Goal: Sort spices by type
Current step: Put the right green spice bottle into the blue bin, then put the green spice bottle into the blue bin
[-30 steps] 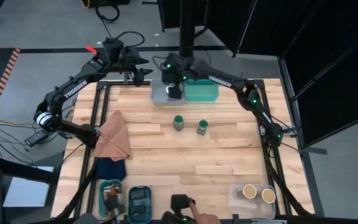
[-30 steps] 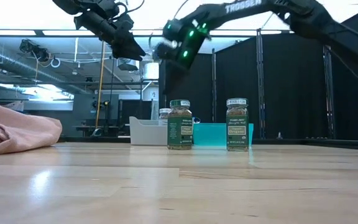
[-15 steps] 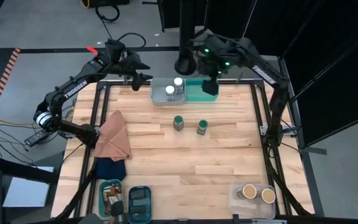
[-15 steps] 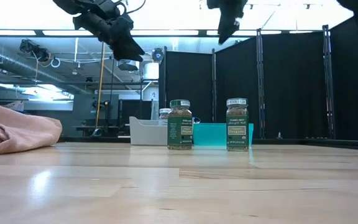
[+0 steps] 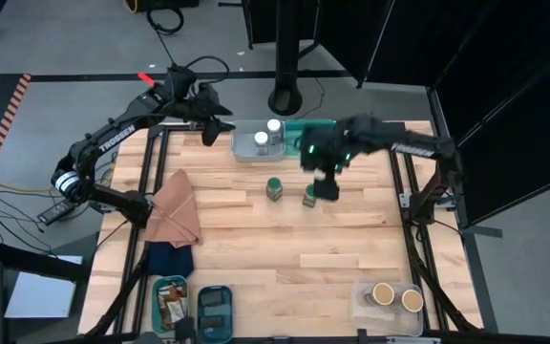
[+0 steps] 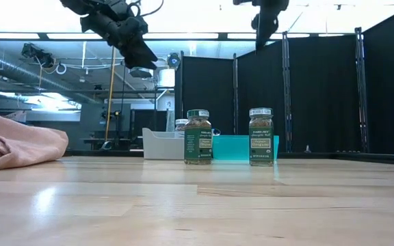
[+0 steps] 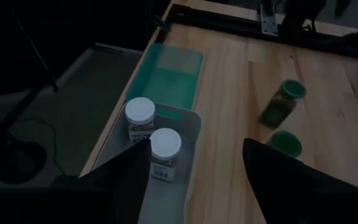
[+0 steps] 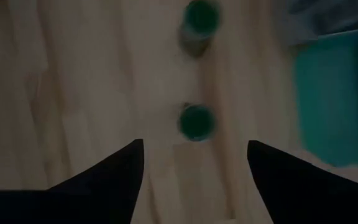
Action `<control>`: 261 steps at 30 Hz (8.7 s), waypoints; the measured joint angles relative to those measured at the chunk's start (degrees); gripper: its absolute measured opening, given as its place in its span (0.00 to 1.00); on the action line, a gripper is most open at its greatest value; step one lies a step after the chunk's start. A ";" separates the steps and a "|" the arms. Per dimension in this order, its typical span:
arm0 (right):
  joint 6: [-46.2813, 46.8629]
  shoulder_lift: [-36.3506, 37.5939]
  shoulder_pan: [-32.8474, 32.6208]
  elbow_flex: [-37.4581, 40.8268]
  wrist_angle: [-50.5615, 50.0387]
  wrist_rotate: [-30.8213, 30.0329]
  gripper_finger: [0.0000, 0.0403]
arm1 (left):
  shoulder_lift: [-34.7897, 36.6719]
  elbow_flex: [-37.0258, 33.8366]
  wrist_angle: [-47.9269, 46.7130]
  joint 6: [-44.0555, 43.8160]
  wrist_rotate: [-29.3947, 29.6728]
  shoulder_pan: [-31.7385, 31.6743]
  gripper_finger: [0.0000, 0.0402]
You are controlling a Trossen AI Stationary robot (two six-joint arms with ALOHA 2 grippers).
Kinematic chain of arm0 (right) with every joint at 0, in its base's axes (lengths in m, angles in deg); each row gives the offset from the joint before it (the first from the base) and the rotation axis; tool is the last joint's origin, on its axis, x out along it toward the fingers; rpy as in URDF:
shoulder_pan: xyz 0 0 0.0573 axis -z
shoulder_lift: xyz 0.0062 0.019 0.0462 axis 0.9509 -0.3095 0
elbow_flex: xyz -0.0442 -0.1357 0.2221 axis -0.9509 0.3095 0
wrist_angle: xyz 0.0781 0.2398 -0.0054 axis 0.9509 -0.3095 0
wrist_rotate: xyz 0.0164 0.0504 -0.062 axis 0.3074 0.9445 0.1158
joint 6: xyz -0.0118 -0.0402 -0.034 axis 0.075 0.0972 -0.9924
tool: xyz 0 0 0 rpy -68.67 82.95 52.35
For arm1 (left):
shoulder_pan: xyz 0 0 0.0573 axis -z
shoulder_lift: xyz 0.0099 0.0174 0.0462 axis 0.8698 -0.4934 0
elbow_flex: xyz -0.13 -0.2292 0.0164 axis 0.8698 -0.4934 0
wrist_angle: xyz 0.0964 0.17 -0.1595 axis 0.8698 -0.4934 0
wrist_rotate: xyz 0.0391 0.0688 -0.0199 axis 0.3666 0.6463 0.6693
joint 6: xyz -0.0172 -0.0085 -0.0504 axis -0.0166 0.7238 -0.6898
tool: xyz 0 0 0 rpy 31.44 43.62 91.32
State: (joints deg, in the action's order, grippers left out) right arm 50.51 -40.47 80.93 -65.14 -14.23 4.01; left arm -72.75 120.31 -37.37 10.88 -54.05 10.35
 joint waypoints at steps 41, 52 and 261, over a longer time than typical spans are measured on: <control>6.59 -0.21 1.09 35.37 34.57 -5.02 0.71 | 0.00 0.00 -1.01 1.16 0.03 0.77 0.64; 6.52 -0.21 1.04 35.35 33.72 -5.06 0.52 | 0.00 0.00 -1.01 1.16 0.03 0.77 0.64; 18.28 -2.93 3.31 28.69 52.33 -18.16 0.47 | 0.00 0.00 -0.58 -2.53 3.55 0.72 0.64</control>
State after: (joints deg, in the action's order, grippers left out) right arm 68.79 -43.39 84.24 -36.44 38.09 -14.15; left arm -72.75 120.31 -37.95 8.34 -50.50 11.07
